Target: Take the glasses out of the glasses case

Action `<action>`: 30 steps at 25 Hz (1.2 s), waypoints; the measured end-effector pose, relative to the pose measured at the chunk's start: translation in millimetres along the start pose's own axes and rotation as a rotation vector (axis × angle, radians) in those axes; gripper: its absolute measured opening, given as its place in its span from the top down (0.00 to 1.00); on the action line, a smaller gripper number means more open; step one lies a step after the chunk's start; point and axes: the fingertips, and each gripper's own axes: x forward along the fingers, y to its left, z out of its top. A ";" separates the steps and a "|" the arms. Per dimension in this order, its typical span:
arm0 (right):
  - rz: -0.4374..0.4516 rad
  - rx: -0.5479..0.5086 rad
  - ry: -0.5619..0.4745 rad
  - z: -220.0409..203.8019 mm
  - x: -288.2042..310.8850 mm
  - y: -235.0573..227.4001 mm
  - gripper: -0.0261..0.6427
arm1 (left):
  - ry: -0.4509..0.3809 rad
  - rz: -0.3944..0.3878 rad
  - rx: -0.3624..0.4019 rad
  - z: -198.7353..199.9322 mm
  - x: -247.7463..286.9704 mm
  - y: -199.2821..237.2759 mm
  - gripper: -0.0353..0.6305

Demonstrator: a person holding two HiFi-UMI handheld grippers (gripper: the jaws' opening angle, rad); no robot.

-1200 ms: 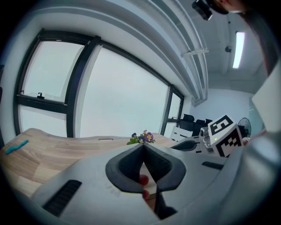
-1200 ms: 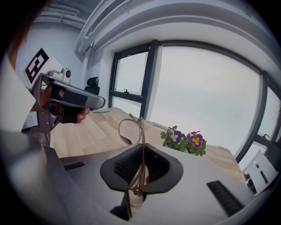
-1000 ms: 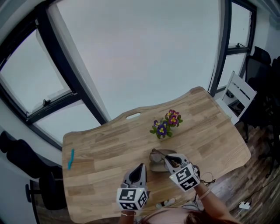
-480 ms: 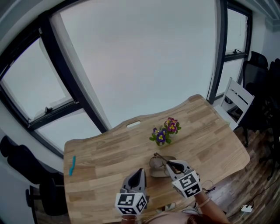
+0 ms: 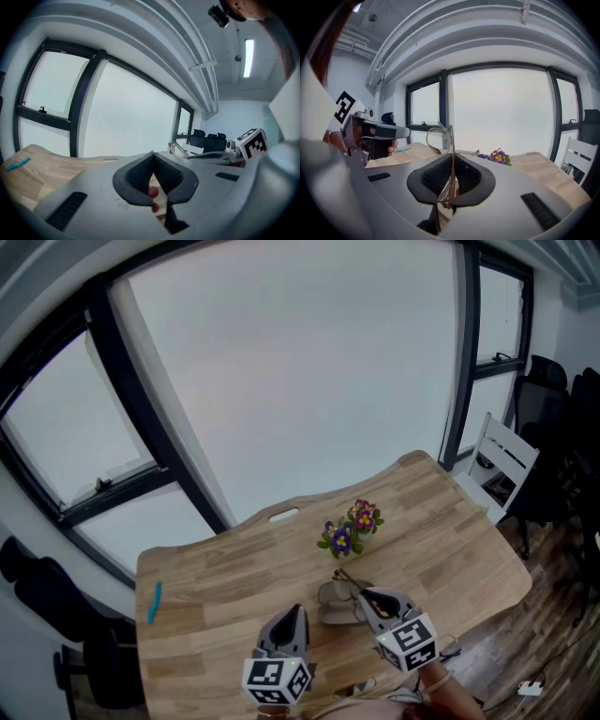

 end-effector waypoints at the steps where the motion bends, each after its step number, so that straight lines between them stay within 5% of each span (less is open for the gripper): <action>1: -0.001 0.007 -0.008 1.9 -2.2 0.1 0.94 | -0.003 -0.001 0.001 1.4 -0.5 -0.5 0.95; 30: -0.053 0.043 -0.155 44.8 -21.7 -17.5 0.94 | -0.061 -0.005 0.034 29.9 -2.4 -6.7 0.95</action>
